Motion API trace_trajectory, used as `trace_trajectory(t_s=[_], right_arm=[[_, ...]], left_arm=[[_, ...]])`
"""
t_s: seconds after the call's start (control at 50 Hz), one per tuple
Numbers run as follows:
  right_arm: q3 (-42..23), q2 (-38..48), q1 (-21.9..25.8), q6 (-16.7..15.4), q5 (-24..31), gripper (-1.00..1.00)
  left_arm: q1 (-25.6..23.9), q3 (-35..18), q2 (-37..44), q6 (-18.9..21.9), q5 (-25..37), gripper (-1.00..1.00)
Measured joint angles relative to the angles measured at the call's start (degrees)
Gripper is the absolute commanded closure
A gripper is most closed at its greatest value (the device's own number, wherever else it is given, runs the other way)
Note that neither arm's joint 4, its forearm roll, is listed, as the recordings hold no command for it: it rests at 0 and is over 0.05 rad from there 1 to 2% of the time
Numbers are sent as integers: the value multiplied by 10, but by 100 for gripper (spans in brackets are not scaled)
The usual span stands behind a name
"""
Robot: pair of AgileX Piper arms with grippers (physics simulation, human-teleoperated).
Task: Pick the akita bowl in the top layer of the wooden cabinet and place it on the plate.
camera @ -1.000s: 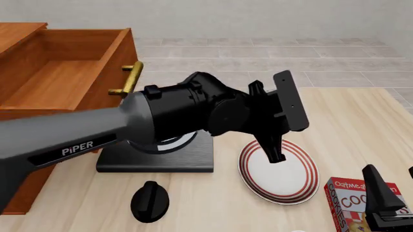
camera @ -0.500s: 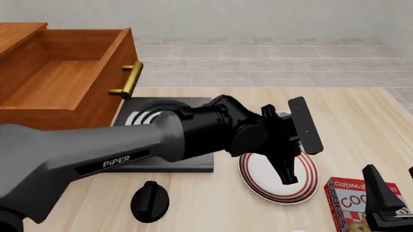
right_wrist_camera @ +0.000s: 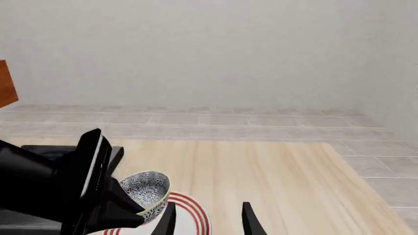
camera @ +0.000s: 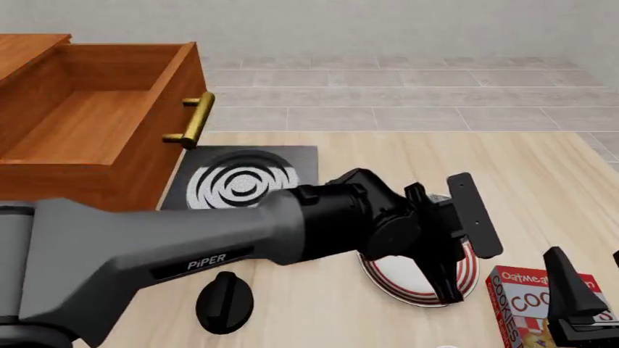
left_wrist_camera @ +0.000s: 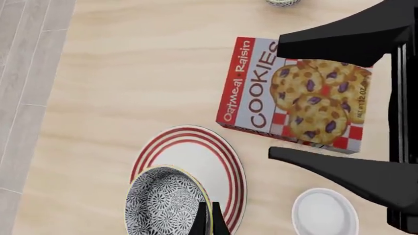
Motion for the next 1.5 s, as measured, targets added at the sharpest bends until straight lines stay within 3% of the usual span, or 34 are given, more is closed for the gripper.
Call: trace_trajectory(t_s=[1.5], right_arm=[[1, 14, -2, -7, -3, -100]], left_arm=[[17, -62, 92, -128, 9, 100]])
